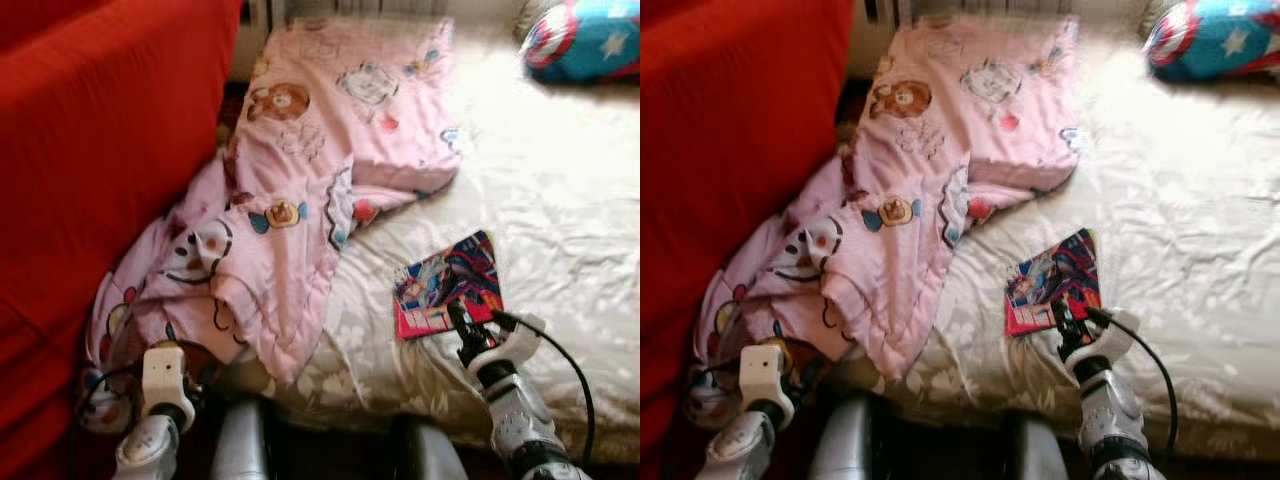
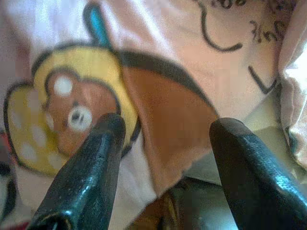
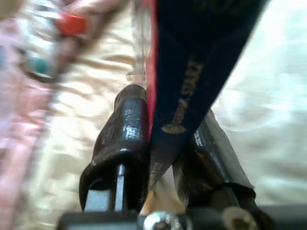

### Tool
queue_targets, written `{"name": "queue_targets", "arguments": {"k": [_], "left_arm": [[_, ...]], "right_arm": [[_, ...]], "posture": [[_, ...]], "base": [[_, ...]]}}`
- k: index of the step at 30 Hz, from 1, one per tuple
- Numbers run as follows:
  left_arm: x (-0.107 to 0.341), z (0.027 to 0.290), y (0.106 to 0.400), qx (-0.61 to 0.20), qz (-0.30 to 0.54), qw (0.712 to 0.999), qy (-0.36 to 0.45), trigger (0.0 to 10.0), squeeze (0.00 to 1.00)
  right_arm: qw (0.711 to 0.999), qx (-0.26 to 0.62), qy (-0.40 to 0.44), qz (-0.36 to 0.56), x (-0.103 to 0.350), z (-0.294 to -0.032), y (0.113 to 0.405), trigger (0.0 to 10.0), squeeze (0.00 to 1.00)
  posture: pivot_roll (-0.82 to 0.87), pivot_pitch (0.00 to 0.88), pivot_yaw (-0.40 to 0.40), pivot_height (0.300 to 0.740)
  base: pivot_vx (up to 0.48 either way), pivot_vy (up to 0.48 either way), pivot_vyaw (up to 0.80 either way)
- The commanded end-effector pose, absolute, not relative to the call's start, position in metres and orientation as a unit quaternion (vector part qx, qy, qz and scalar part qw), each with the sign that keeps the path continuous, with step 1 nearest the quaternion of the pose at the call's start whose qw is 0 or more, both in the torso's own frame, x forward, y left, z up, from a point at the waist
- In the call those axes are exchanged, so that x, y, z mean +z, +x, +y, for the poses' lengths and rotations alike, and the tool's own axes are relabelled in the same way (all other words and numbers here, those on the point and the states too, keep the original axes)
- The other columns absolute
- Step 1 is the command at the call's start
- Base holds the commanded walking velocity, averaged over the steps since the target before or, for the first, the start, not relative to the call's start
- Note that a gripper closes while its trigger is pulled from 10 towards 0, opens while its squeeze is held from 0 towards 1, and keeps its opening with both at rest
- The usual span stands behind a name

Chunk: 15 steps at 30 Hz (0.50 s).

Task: Clean up the room

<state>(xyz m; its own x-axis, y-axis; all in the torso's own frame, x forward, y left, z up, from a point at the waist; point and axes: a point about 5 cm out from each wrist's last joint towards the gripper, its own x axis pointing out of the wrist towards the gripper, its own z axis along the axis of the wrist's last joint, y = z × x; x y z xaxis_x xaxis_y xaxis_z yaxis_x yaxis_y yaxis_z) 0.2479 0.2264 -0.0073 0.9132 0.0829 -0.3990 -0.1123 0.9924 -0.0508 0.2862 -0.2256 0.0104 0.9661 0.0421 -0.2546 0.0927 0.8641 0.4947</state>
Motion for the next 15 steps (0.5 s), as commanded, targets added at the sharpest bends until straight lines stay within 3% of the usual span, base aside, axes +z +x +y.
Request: {"name": "queue_targets", "arguments": {"k": [1,5,15], "left_arm": [[-0.019,0.229,0.239,0.067,0.228,0.97,-0.041,10.0,0.0],[-0.039,0.221,0.231,0.076,0.288,0.953,-0.058,10.0,0.0],[-0.07,0.209,0.197,0.077,0.379,0.921,-0.058,10.0,0.0]], "right_arm": [[0.958,-0.042,0.237,0.153,0.002,-0.234,0.276,10.0,0.0],[0.941,-0.058,0.168,0.286,-0.037,-0.226,0.242,10.0,0.0],[0.899,-0.081,0.16,0.399,-0.077,-0.21,0.185,10.0,0.0]], "posture": [[0.04,0.0,-0.071,0.589],[0.03,0.0,-0.085,0.589],[0.01,0.0,-0.091,0.589]], "base": [[0.0,0.0,0.0],[0.0,0.0,0.0],[0.0,0.0,0.0]]}}
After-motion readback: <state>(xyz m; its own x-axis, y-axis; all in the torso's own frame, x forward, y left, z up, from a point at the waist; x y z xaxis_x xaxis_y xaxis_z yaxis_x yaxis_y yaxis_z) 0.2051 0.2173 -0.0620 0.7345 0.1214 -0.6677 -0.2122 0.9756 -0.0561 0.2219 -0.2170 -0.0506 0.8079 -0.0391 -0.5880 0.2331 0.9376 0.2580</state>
